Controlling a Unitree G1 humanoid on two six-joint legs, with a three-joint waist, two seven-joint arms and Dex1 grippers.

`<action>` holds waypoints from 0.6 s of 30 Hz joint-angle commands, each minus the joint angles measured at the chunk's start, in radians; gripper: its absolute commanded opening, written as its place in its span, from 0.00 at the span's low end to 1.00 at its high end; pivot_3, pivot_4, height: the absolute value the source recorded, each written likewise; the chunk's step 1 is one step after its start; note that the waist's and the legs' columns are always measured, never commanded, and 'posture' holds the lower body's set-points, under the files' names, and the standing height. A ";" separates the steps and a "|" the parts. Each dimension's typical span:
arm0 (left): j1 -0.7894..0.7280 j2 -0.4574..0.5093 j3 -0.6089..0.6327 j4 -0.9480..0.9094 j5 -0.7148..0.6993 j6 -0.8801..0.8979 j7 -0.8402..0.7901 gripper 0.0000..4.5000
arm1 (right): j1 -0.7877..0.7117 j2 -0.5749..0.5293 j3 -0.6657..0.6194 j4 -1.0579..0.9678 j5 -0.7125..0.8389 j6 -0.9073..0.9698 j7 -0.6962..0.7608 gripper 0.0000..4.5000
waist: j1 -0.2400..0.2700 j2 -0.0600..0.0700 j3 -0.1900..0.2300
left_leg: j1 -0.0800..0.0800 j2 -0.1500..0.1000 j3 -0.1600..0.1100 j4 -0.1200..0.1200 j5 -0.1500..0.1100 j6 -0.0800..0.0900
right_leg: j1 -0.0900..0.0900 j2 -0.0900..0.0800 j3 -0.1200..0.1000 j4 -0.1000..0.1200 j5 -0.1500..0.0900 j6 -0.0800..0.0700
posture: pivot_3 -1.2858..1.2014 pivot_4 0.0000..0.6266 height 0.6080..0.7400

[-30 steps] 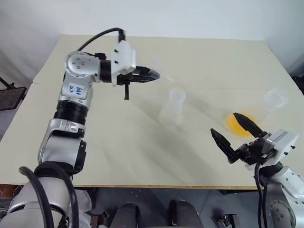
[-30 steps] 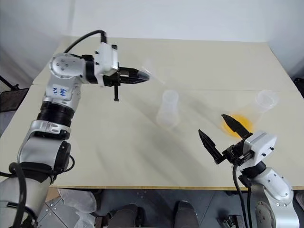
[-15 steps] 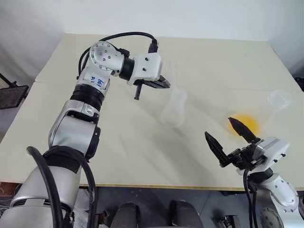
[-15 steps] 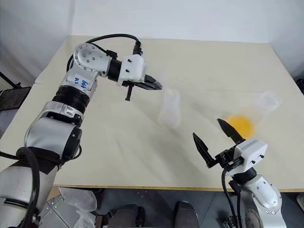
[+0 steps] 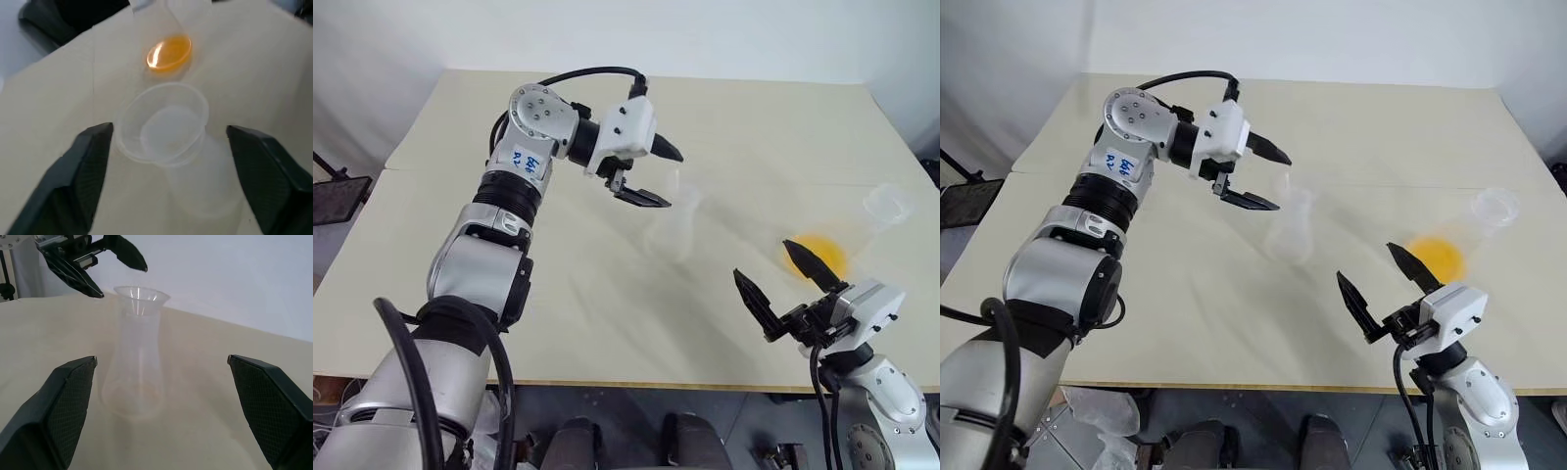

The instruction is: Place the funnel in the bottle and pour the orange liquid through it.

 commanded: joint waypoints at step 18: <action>0.841 0.153 0.213 -0.859 -0.327 0.445 0.154 1.00 | 0.321 0.003 -0.459 0.052 0.188 -0.049 0.016 1.00 | 0.011 0.001 0.000 | 0.001 0.000 -0.009 0.001 0.000 0.000 | 0.003 0.000 0.003 0.001 0.000 0.000 | 0.52 0.24 1.00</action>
